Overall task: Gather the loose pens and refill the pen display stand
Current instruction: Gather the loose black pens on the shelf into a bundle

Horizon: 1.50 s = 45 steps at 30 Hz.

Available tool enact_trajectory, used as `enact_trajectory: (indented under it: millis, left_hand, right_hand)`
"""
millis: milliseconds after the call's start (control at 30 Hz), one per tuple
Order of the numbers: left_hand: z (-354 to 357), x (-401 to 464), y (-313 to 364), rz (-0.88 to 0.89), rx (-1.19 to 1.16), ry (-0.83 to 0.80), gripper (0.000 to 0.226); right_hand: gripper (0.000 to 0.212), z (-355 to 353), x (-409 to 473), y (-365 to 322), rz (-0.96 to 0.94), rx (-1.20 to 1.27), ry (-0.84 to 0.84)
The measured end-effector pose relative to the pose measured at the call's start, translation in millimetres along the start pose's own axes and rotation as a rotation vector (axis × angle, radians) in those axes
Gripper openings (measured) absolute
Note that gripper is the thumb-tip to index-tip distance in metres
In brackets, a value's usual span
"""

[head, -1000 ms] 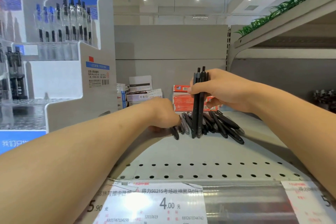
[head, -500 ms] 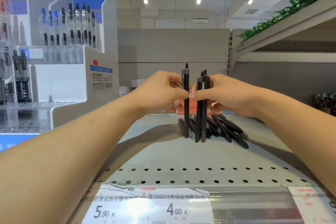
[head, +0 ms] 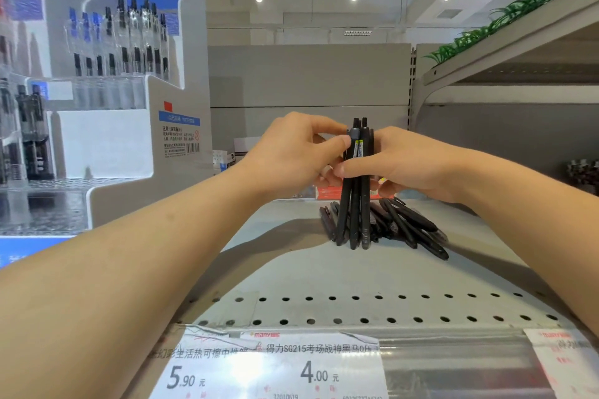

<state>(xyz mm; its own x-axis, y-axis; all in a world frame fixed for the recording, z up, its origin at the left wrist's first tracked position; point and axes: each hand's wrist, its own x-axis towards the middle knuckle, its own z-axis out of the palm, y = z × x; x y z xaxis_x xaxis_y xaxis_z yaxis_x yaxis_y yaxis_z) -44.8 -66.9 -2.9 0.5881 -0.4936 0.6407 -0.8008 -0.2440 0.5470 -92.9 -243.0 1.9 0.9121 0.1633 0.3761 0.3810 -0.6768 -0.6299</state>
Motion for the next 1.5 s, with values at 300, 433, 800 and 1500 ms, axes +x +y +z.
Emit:
enact_trajectory:
  millis: [300, 433, 800, 1500]
  left_hand:
    - [22.0, 6.4, -30.6, -0.265, 0.564, -0.305, 0.035]
    - [38.9, 9.4, -33.2, -0.293, 0.725, -0.438, 0.046]
    - [10.0, 12.7, -41.9, -0.629, 0.523, -0.406, 0.025]
    - [7.2, 0.4, -8.7, -0.209, 0.245, -0.374, 0.026]
  right_hand:
    - [0.017, -0.5, 0.2, 0.1, -0.004, 0.032, 0.002]
    - [0.019, -2.6, -2.7, -0.9, -0.002, 0.045, -0.038]
    - [0.004, -3.3, -3.7, -0.6, 0.031, 0.031, -0.023]
    - [0.022, 1.8, -0.3, 0.6, 0.049, 0.077, 0.047]
